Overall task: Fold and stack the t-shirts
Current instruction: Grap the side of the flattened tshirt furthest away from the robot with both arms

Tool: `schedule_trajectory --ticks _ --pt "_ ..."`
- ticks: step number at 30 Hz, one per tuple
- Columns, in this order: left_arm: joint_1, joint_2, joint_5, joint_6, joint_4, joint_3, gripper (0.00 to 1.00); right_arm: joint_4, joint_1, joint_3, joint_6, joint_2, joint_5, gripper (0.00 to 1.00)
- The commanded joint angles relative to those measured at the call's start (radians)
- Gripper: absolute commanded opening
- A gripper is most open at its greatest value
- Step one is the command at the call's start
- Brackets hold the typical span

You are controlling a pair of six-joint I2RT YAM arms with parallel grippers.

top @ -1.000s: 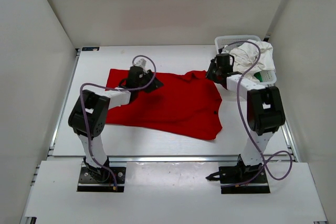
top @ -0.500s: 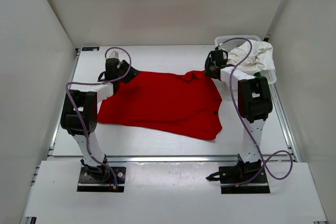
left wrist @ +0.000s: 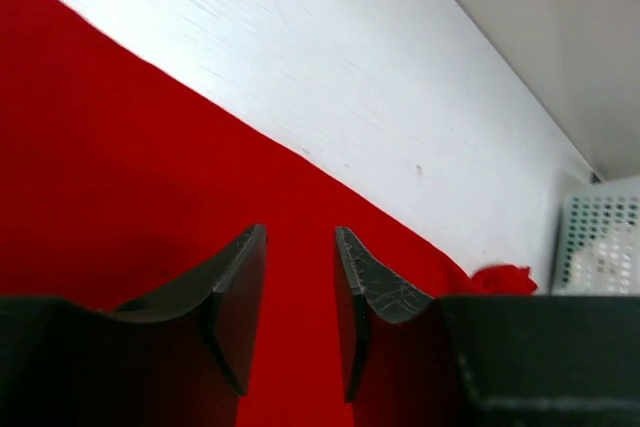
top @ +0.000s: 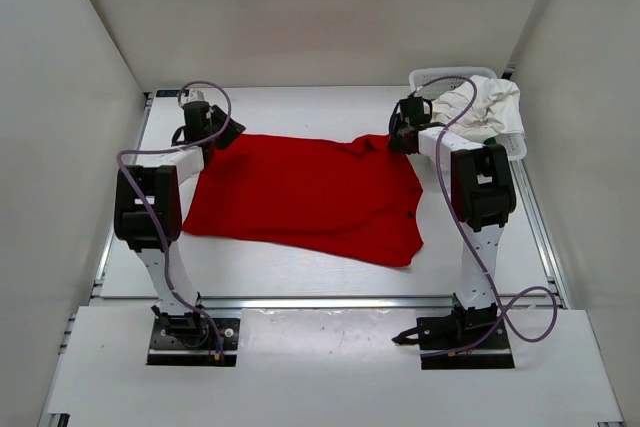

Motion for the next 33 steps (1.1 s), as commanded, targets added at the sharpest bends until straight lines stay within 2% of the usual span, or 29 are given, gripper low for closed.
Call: schedule_trajectory --ticks 1,5,7,8,11,15,19,26,31,33 --pt "0.021 0.017 -0.072 0.048 -0.058 0.059 0.45 0.021 -0.003 0.021 0.023 -0.017 -0.033 0.21" --pt "0.028 0.054 -0.092 0.065 -0.088 0.085 0.48 0.024 -0.009 0.038 0.023 0.006 -0.043 0.20" --pt "0.031 0.069 -0.099 0.075 -0.124 0.108 0.49 0.021 -0.014 0.039 0.023 0.012 -0.042 0.15" --pt "0.031 0.100 -0.121 0.083 -0.141 0.147 0.50 0.021 -0.013 0.048 0.017 0.007 -0.040 0.10" --pt "0.029 0.160 -0.138 0.115 -0.268 0.251 0.51 0.034 -0.011 0.044 0.005 -0.008 -0.033 0.00" --pt "0.067 0.186 -0.165 0.111 -0.255 0.283 0.53 0.060 -0.008 0.016 -0.002 -0.069 -0.028 0.00" --pt "0.075 0.213 -0.242 0.154 -0.307 0.354 0.55 0.060 -0.011 0.005 -0.020 -0.129 -0.043 0.00" --pt "0.098 0.284 -0.276 0.209 -0.391 0.446 0.57 0.061 -0.019 -0.001 -0.020 -0.181 -0.073 0.00" --pt "0.094 0.373 -0.271 0.234 -0.491 0.589 0.59 0.083 -0.016 -0.043 -0.022 -0.209 -0.120 0.01" --pt "0.092 0.417 -0.293 0.250 -0.538 0.697 0.60 0.103 -0.011 -0.073 -0.022 -0.235 -0.129 0.00"
